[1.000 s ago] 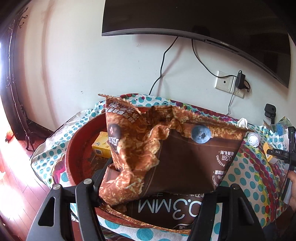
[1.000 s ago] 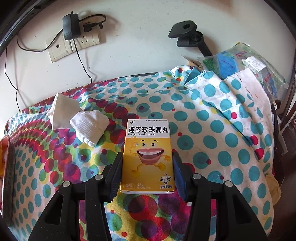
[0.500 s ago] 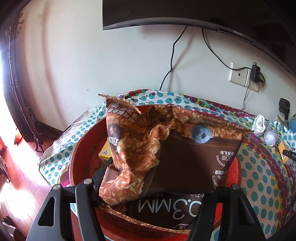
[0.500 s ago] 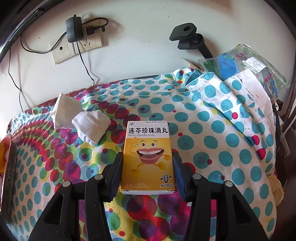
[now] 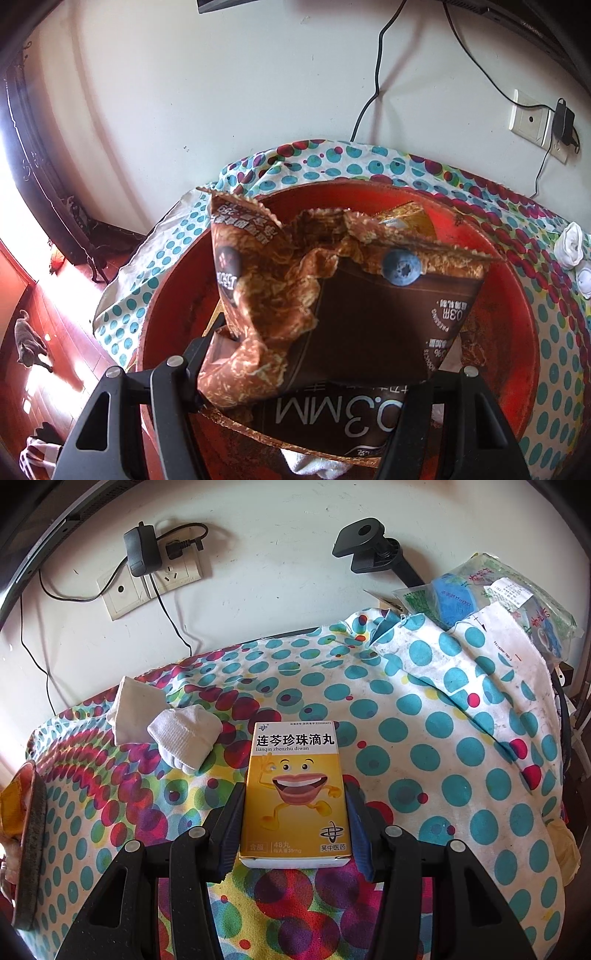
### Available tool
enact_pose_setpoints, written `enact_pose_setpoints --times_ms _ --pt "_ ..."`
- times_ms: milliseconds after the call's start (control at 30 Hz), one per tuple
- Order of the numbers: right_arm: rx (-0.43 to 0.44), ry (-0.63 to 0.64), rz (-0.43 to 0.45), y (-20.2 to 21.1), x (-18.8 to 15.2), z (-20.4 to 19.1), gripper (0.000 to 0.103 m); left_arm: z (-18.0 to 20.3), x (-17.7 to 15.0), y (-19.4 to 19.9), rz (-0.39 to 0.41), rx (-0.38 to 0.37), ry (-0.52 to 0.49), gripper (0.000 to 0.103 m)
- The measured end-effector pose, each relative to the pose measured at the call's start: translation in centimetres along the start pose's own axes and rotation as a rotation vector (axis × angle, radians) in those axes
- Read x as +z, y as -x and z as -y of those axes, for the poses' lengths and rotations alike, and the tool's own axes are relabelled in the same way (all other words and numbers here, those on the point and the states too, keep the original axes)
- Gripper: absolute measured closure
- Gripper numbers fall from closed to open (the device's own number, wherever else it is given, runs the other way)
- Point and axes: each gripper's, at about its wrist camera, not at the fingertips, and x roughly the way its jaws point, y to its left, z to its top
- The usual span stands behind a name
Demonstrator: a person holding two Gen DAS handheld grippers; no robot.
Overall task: Organize objects
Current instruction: 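Lower the brown bag into the tray and open the left gripper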
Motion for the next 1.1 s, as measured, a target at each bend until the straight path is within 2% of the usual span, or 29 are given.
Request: enact_pose_setpoints --times_ms 100,467,667,733,800,833,900,967,1100 --pt "0.010 -0.010 0.000 -0.1 -0.1 0.2 0.055 0.4 0.2 -1.1 -0.028 0.015 -0.011 0.036" --pt "0.009 -0.008 -0.007 -0.2 -0.1 0.0 0.055 1.0 1.8 -2.7 -0.048 0.051 -0.025 0.036" --pt "0.004 -0.004 -0.006 -0.3 -0.2 0.0 0.055 1.0 2.2 -3.1 -0.054 0.043 -0.013 0.036" --pt "0.004 -0.003 -0.006 -0.3 -0.2 0.0 0.055 1.1 2.2 -3.1 -0.059 0.049 -0.015 0.035" --pt "0.002 -0.002 -0.006 -0.3 -0.2 0.0 0.055 1.5 2.1 -2.8 -0.052 0.064 -0.038 0.030" --pt "0.003 -0.003 -0.006 -0.3 -0.2 0.0 0.055 1.7 1.8 -2.4 -0.042 0.063 -0.050 0.026" --pt "0.002 -0.003 -0.005 -0.3 -0.2 0.0 0.055 1.7 1.1 -0.6 0.032 0.061 -0.057 0.014" --pt "0.001 -0.001 -0.006 -0.3 -0.3 0.0 0.055 1.4 0.3 1.7 0.105 0.073 -0.039 0.013" --pt "-0.012 -0.004 -0.003 -0.3 -0.3 0.0 0.055 -0.1 -2.2 6.9 0.224 0.042 0.023 0.013"
